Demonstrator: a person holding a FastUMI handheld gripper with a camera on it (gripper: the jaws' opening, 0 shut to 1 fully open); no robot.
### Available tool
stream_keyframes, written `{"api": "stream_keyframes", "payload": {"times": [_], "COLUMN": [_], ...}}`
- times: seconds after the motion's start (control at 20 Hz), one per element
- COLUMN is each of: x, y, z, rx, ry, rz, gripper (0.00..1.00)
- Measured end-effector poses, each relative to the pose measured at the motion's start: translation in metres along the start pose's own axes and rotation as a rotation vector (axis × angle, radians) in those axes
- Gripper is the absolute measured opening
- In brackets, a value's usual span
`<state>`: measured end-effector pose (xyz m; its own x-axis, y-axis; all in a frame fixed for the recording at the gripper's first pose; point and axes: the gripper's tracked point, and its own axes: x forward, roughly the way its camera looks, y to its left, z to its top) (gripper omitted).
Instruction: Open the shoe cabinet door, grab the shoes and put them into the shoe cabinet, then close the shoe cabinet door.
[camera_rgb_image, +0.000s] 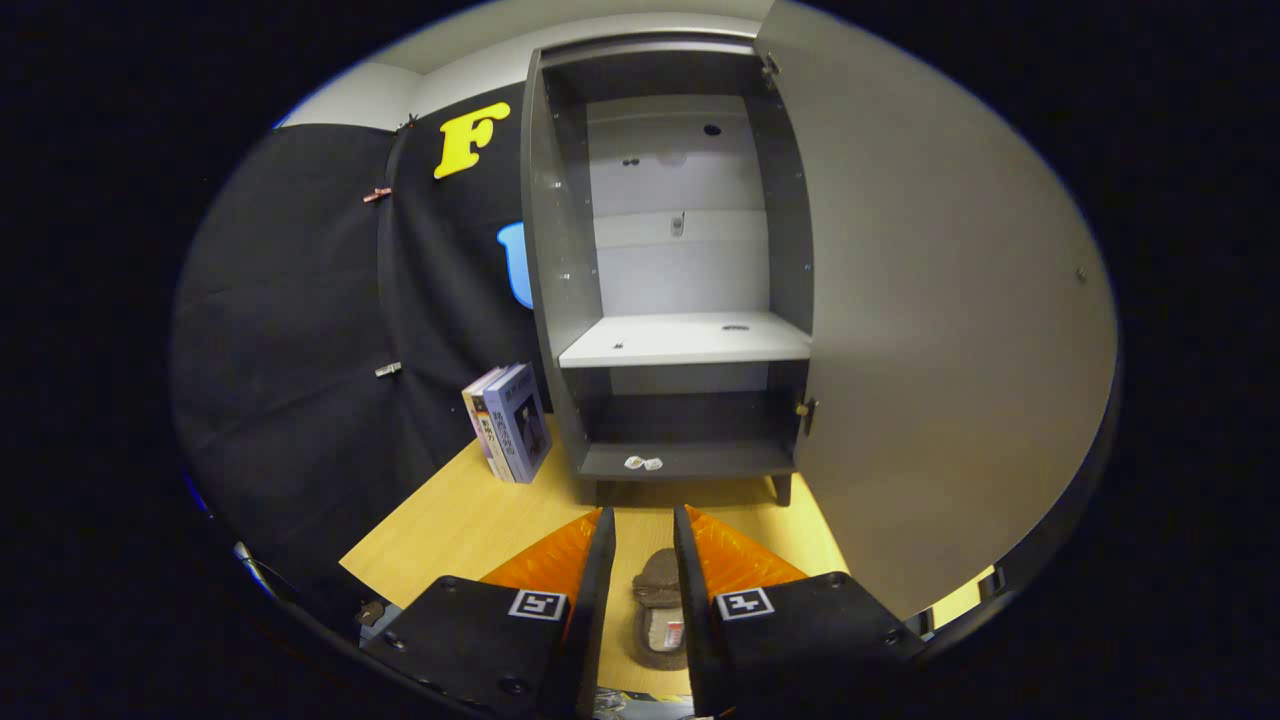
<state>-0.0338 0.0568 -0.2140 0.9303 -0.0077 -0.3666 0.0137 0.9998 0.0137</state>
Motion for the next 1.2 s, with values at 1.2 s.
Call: {"api": "stream_keyframes", "payload": {"times": [1.2], "x": [0.098], "y": [-0.018], "z": [-0.247], "rx": [0.068], "ry": [0.434], "rz": [-0.151], "gripper": [0.40]}}
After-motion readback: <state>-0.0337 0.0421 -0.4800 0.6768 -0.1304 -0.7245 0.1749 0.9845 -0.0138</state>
